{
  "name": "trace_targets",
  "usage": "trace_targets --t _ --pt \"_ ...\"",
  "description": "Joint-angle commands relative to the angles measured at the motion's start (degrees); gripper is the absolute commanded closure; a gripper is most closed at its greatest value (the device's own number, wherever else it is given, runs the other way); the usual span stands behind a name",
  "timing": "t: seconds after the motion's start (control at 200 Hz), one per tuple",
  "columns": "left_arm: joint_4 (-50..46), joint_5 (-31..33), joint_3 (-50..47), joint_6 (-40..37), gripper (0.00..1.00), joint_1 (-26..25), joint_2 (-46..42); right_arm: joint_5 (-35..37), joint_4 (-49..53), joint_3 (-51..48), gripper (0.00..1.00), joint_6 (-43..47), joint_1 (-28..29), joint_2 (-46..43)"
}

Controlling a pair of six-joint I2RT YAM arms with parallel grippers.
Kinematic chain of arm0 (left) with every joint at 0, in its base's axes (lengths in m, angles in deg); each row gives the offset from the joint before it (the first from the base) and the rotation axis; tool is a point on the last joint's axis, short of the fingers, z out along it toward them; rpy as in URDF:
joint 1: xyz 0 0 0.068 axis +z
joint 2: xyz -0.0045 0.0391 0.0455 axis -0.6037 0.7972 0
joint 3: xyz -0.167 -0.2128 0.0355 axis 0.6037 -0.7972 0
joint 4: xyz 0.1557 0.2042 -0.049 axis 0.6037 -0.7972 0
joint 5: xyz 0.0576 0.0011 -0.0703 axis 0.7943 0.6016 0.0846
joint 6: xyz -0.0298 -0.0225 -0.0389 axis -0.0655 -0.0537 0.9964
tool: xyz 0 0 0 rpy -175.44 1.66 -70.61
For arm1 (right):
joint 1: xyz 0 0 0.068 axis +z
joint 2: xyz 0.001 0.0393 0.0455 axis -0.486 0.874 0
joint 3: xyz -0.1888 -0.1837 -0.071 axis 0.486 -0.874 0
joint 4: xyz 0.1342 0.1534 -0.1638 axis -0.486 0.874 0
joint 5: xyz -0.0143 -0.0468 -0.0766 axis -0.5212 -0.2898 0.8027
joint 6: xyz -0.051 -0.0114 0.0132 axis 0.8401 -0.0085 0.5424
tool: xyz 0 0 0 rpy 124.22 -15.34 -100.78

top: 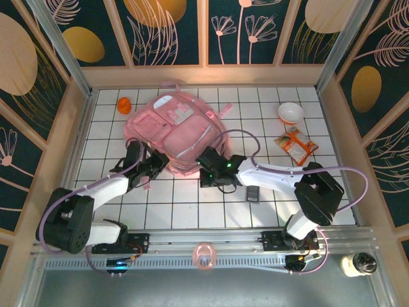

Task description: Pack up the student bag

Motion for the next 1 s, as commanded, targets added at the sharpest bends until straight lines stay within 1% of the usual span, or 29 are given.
trace_targets --t 0.0,0.04,0.06,0.12,0.125,0.135,0.16,0.21,0.255,0.315,0.45,0.555,0.59,0.746,0.861,0.996 --pt "1.68 -1.56 3.87 -3.25 1.0 0.85 1.94 0.2 -1.1 2.19 1.0 0.21 1.18 1.09" --pt "3.09 -3.01 3.19 -1.97 1.0 0.77 1.94 0.48 -1.78 2.2 1.0 0.22 1.18 0.46" --pt "3.63 -3.57 2.71 -1.18 1.0 0.77 1.84 0.37 -2.37 2.19 0.98 0.21 1.18 0.09" --pt "5.03 -4.55 1.27 0.9 1.0 0.79 0.73 -0.52 -4.7 1.93 0.86 0.48 1.09 -1.47" --pt "5.07 -4.57 1.13 1.06 1.0 0.78 0.64 -0.6 -5.08 1.93 0.84 0.52 1.09 -1.64" --pt "5.23 -4.65 0.88 1.36 1.0 0.77 0.31 -0.71 -5.21 1.93 0.83 0.5 1.05 -1.67" --pt "5.71 -4.59 0.3 2.15 1.0 0.78 -0.34 -1.0 -6.22 2.05 0.76 0.48 1.0 -2.32" --pt "6.45 -4.7 -0.8 3.54 1.0 0.8 -1.72 -1.35 -7.51 2.56 0.67 0.45 1.04 -2.76" --pt "7.01 -4.74 -1.25 4.55 1.0 0.79 -2.76 -1.6 -7.92 3.78 0.63 0.58 1.09 -2.33" --pt "6.78 -4.76 -1.03 4.72 1.0 0.78 -3.53 -1.97 -7.53 5.92 0.59 1.38 1.17 -0.82" --pt "6.49 -5.03 -0.45 4.7 1.0 0.82 -4.02 -0.75 -4.32 10.92 0.56 4.56 0.97 3.66" --pt "6.55 -5.29 -0.41 4.92 1.0 0.78 -4.05 -2.08 -3.96 13.01 0.55 5.66 -0.6 6.23" --pt "6.68 -5.38 -0.49 5.04 1.0 0.79 -4.12 -3.51 -3.92 13.32 0.55 5.54 -0.91 6.76" --pt "7.1 -5.29 -1.26 5.52 1.0 0.78 -4.73 -2.94 -3.61 13.53 0.54 4.53 -2.07 7.64" --pt "7.89 -5.44 -1.65 6.14 1.0 0.8 -4.73 -4.09 -4.23 13.49 0.54 5.12 -2.43 9.02" --pt "8.27 -5.54 -1.64 6.39 1.0 0.81 -4.51 -6.63 -5.66 13.87 0.57 5.4 -2.43 10.3"
